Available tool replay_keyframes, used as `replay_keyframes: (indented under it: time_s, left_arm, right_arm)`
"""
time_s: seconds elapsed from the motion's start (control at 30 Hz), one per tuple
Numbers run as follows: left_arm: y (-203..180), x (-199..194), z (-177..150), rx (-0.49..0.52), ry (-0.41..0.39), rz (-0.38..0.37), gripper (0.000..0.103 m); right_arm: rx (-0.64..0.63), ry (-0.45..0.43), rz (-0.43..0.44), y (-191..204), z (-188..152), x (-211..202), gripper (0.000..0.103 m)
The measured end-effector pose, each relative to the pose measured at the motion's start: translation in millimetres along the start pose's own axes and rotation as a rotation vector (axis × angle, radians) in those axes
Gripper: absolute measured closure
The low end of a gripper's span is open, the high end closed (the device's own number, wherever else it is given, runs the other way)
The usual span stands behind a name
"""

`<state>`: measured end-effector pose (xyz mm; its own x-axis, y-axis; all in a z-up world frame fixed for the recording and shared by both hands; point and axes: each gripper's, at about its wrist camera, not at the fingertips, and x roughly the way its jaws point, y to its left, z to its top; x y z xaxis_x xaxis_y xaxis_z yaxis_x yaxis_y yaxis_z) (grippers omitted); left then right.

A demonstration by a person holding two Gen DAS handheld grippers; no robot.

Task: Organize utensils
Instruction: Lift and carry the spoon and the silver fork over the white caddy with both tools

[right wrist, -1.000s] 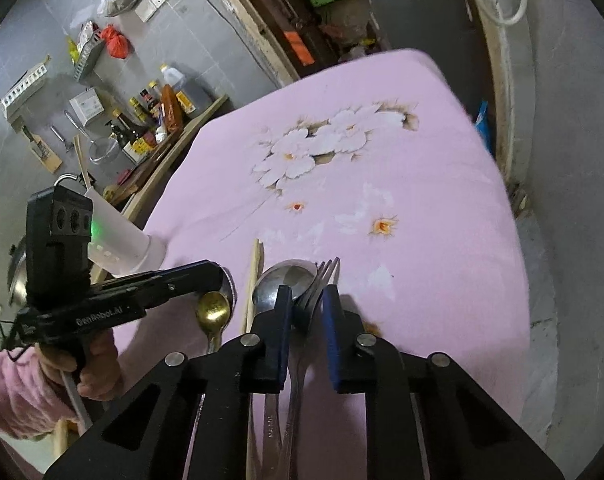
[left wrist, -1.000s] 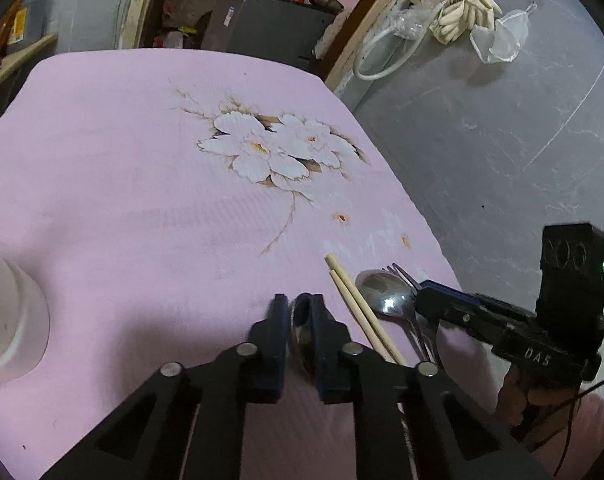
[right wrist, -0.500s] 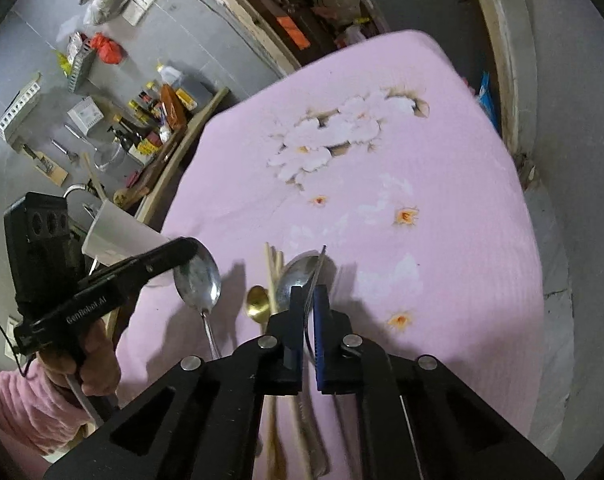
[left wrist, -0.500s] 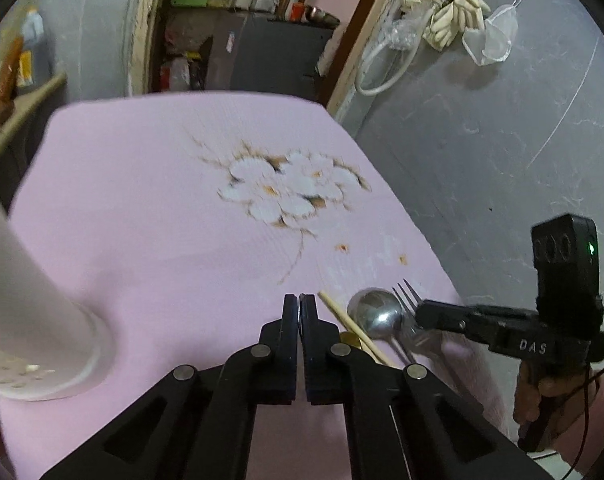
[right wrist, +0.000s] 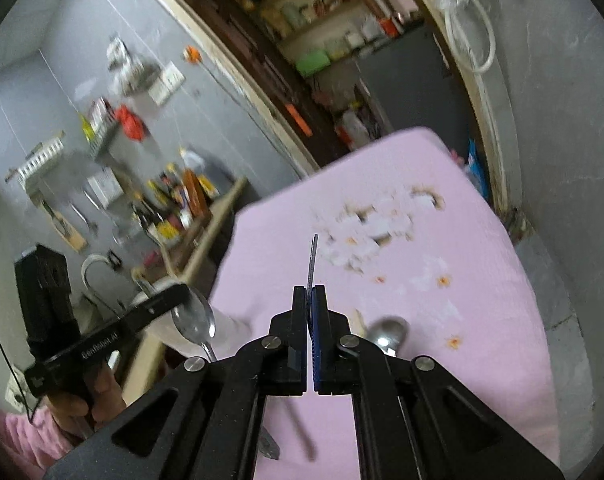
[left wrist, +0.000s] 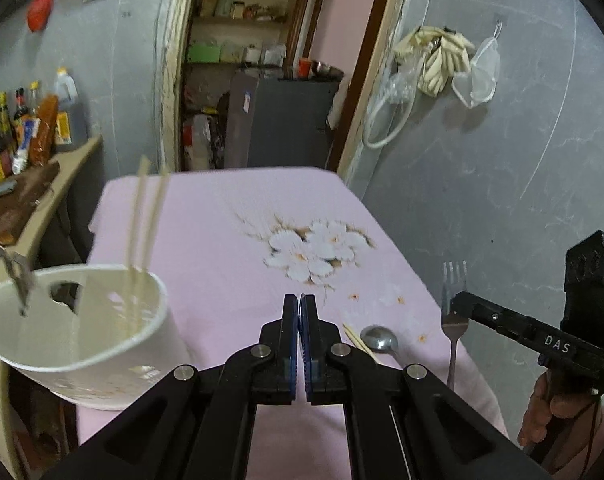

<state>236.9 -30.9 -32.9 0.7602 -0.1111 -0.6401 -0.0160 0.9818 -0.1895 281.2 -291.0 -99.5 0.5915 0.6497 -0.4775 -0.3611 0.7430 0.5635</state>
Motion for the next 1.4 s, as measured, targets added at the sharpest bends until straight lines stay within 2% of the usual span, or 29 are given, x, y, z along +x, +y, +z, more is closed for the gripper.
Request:
replay_keyframes:
  time_s: [0.17,0.3,0.57,0.67,0.83,1.07,1.17,1.4]
  left_arm:
    - [14,-31,17,-0.006,-0.06,0.023,0.1]
    - [31,-56,32,-0.006,-0.099,0.059,0.1]
    - [70,-104,53,-0.023,-0.213,0.143,0.1]
    - [87,-121,60,-0.032,-0.267,0.179,0.1]
    - [114,-145,70,-0.029,-0.337,0.256,0.1]
    - [153,-164,73,-0.037,-0.368,0.353,0.1]
    - [167,-165,69,-0.048,-0.362,0.385,0.1]
    - [185,-155,63,-0.022,-0.336,0.445,0.1]
  right_arm:
    - [-0.006,-0.107,0.056,36,11,-16,0.101]
    - [-0.026,-0.157,0.098,70,18,-14,0.101]
    - [-0.192,-0.247,0.113,157,32,-3,0.101]
    - [-0.244,-0.283,0.158,189,42,0,0.101]
    - [-0.242,-0.331,0.254,225,56,10,0.101]
    - [-0.167,-0.347,0.403,243,57,48,0.101]
    - [-0.135,-0.335,0.418,243,50,66,0.101]
    - [-0.114,-0.297,0.38,235,32,97,0.101]
